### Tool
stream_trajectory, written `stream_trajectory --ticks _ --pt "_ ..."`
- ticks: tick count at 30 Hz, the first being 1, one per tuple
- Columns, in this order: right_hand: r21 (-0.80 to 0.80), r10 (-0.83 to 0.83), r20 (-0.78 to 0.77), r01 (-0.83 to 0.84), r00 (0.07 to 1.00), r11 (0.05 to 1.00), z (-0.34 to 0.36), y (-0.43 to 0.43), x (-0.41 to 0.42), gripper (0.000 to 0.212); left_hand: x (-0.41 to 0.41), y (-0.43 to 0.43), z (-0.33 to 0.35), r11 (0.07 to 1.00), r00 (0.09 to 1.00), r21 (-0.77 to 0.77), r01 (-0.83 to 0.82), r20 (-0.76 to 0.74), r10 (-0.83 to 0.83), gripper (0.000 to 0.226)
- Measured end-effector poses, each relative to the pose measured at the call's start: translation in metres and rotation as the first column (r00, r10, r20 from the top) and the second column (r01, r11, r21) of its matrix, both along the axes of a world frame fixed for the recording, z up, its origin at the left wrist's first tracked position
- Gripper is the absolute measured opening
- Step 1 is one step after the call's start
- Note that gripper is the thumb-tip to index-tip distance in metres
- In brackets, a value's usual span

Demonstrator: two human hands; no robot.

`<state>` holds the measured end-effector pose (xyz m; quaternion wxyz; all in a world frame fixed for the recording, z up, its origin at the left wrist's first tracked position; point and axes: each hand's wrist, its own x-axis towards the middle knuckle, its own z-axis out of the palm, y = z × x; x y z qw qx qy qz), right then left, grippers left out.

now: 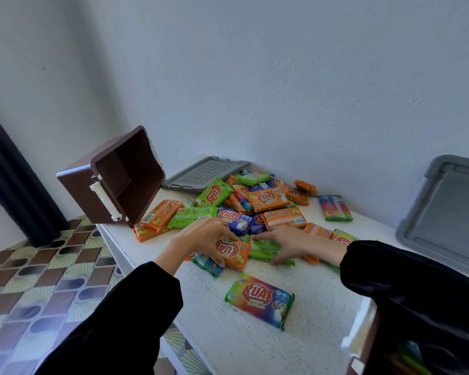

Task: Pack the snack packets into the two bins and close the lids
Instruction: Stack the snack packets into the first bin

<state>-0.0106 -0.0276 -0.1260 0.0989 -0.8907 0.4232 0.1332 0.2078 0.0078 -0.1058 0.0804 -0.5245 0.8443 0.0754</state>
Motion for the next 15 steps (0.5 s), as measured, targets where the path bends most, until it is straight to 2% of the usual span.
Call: stream_trajectory --ticks 3,7,12,15 --pt "0.04 -0.072 0.082 0.069 0.994 0.997 0.012 0.003 0.0 0.078 0.0 -0.002 -0.001 1.0 0.998 -0.03 -0.002 -0.06 0.0 0.069" --pt "-0.014 -0.17 0.216 0.177 0.962 0.984 0.047 0.008 -0.022 0.081 -0.003 -0.004 0.015 0.995 0.974 -0.083 -0.048 -0.223 0.029 0.065" --pt "-0.099 -0.316 0.305 0.36 0.898 0.928 0.104 0.032 -0.077 0.081 -0.044 -0.006 0.056 0.98 0.946 -0.19 0.051 -0.307 -0.109 0.067" --pt "-0.097 -0.416 0.338 0.471 0.844 0.877 0.136 0.067 -0.118 0.081 -0.085 0.001 0.08 0.959 0.922 -0.238 0.155 -0.314 -0.228 0.066"
